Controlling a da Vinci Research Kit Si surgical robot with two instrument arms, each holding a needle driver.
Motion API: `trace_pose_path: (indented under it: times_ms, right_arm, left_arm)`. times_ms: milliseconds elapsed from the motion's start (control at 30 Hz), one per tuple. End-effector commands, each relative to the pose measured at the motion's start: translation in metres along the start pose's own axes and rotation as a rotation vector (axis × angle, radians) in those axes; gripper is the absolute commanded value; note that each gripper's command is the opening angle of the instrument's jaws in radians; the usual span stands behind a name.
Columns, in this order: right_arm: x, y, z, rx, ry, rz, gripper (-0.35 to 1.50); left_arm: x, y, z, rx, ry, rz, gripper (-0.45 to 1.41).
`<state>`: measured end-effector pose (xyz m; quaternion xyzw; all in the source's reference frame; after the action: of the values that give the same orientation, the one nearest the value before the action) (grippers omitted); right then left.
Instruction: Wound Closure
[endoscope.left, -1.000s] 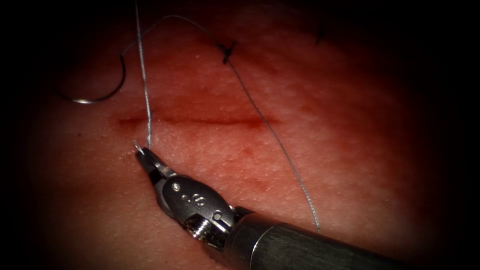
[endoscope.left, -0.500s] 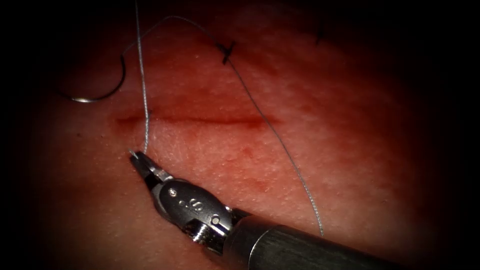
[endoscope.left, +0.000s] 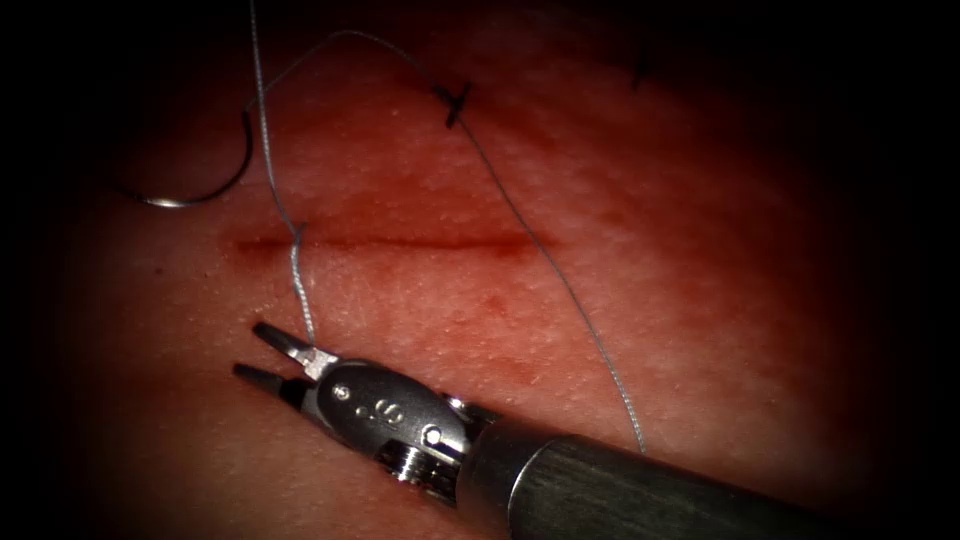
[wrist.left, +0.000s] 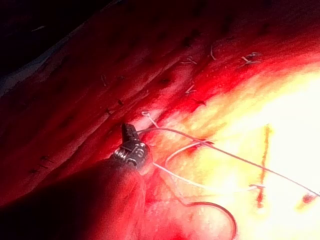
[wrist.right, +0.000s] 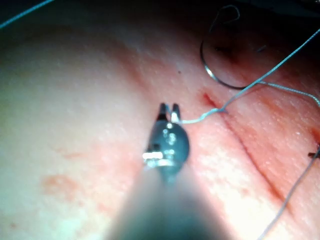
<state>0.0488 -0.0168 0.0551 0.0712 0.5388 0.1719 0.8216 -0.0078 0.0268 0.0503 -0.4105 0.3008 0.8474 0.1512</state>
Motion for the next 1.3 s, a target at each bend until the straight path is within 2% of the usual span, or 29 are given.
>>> trace_pose_path:
  times_ms: [33, 100, 267, 367, 500, 700, 767, 833, 867, 933, 1033, 1200, 1300]
  right_arm:
    - [0.0007, 0.0008, 0.0004, 0.015, 0.017, -0.002, 1.01]
    - [0.0019, 0.0013, -0.0006, 0.045, 0.031, 0.002, 1.11]
    - [0.0035, 0.0018, -0.0019, 0.082, 0.048, 0.009, 1.20]
    - [0.0045, 0.0024, -0.0029, 0.101, 0.070, 0.015, 1.06]
    - [0.0049, 0.0035, -0.0030, 0.092, 0.086, 0.018, 0.98]
    - [0.0046, 0.0063, -0.0018, 0.085, 0.088, 0.026, 0.54]
    - [0.0042, 0.0074, -0.0014, 0.085, 0.093, 0.025, 0.29]
    - [0.0038, 0.0085, -0.0010, 0.095, 0.093, 0.023, 0.22]
    - [0.0035, 0.0093, -0.0009, 0.109, 0.094, 0.025, 0.05]
    - [0.0030, 0.0109, -0.0010, 0.135, 0.101, 0.026, -0.05]
    - [0.0027, 0.0132, -0.0011, 0.163, 0.103, 0.029, -0.32]
    - [0.0021, 0.0158, -0.0006, 0.217, 0.108, 0.064, -0.35]
    - [0.0019, 0.0160, -0.0002, 0.242, 0.120, 0.076, -0.35]
  left_arm:
    - [0.0005, 0.0002, 0.0005, -0.012, 0.013, -0.002, -0.45]
    - [0.0019, 0.0017, -0.0014, -0.040, 0.036, -0.021, -0.45]
    - [0.0038, 0.0033, -0.0041, -0.069, 0.075, -0.051, -0.45]
    - [0.0055, 0.0045, -0.0069, -0.092, 0.111, -0.085, -0.45]
    - [0.0069, 0.0052, -0.0091, -0.112, 0.142, -0.113, -0.45]
    - [0.0094, 0.0074, -0.0135, -0.158, 0.211, -0.187, -0.45]
    - [0.0099, 0.0081, -0.0145, -0.172, 0.231, -0.217, -0.45]
    - [0.0103, 0.0087, -0.0156, -0.191, 0.258, -0.248, -0.45]
    - [0.0104, 0.0090, -0.0160, -0.197, 0.265, -0.259, -0.45]
    - [0.0105, 0.0094, -0.0167, -0.214, 0.290, -0.284, -0.45]
    - [0.0104, 0.0098, -0.0173, -0.248, 0.325, -0.332, -0.45]
    - [0.0102, 0.0104, -0.0176, -0.304, 0.377, -0.370, -0.45]
    - [0.0103, 0.0110, -0.0177, -0.342, 0.402, -0.404, -0.45]
